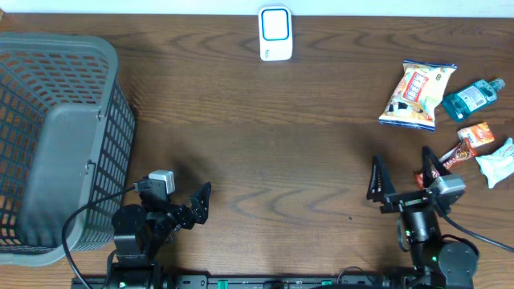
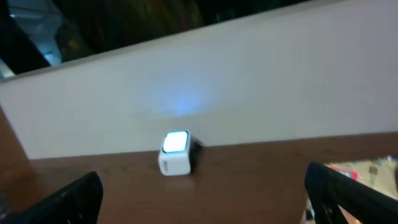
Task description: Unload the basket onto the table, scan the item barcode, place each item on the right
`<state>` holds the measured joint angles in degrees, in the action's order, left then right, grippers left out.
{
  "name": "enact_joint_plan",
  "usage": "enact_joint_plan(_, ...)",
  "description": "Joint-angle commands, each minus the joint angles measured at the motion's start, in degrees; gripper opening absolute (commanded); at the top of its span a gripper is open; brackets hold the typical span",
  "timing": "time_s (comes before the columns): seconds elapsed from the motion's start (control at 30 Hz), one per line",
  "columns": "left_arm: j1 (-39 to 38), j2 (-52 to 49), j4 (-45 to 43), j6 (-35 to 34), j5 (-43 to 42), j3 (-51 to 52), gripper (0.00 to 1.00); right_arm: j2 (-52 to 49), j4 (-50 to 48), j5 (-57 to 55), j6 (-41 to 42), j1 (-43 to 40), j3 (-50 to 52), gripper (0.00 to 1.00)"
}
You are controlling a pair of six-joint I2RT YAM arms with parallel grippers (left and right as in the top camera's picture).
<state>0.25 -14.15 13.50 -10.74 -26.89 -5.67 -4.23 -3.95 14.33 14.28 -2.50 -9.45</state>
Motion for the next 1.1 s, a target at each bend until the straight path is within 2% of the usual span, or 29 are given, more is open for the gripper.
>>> enact_joint_plan(0.0,-0.2,0.0,1.3,-0.5,-0.6,0.9,0.99,3.5,-0.2,-3.8,0.2,1.3,4.4,0.99)
enact_joint_plan(0.13,-0.2,0.0,1.3,-0.5,-0.6,0.9,0.98,4.0,-2.4,-5.0,0.2,2.3,9.2,0.99)
enact_joint_plan(0.4,-0.2,0.0,1.3,-0.5,-0.6,0.9,0.98,4.0,7.5,-5.4,0.3,4.6,9.1,0.99)
enact_joint_plan(1.07,-0.2,0.0,1.3,-0.5,-0.6,0.9,0.98,3.9,7.5,-5.4,0.3,4.7,9.1,0.99)
